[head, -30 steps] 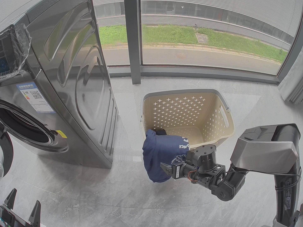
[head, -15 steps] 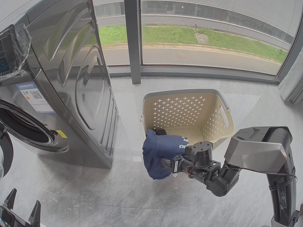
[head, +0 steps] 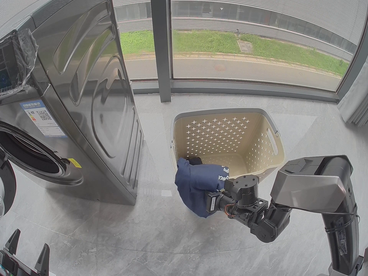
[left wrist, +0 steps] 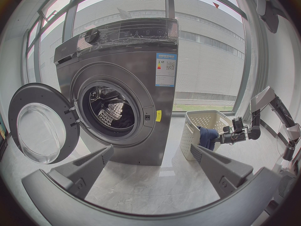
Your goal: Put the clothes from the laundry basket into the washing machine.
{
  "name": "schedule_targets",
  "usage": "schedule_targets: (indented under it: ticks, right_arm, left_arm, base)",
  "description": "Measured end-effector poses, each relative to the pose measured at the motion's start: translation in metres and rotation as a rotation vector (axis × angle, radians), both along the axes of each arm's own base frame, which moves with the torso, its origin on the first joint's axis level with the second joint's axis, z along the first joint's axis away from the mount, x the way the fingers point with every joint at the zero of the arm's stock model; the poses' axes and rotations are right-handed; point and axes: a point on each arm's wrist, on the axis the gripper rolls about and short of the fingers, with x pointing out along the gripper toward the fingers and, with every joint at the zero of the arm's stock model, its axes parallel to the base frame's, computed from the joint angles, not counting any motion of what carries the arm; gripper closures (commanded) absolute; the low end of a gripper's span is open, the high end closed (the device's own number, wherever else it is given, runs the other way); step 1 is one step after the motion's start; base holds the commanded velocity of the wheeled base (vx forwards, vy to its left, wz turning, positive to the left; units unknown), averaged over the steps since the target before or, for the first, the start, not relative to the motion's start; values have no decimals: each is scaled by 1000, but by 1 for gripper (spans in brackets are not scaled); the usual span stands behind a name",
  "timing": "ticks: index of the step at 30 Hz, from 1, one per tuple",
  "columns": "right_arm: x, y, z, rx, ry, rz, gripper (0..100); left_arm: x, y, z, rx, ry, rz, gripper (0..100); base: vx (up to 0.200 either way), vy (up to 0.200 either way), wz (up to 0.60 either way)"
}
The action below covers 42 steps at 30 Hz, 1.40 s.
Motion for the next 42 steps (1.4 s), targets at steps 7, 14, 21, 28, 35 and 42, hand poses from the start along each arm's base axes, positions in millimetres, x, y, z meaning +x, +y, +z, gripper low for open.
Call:
schedule_targets:
  ticks: [7,14,21,28,35,42]
  right_arm:
    - [-22,-8,20,4,-7,21,100]
    - [-61,-24,70,33,-51,61,100]
    - [-104,-39,131,103,-144,132,100]
    - [-148,-59,184,154,-270,257,100]
    - [-173,-73,209,192,-363,316,100]
    - [-178,-78,217,217,-398,315,100]
  left_arm:
    - [0,0,0,-1,0,0,0]
    - [0,0,0,-1,0,0,0]
    - [0,0,0,1,1,0,0]
    - [0,0,0,11,0,0,0]
    - [0,0,0,0,0,-1,0]
    - [0,0,0,-9,0,0,0]
  base:
    - [0,0,0]
    - [0,0,0]
    - [0,0,0]
    - [-57,0,0]
    - [-200,0,0]
    - [-200,0,0]
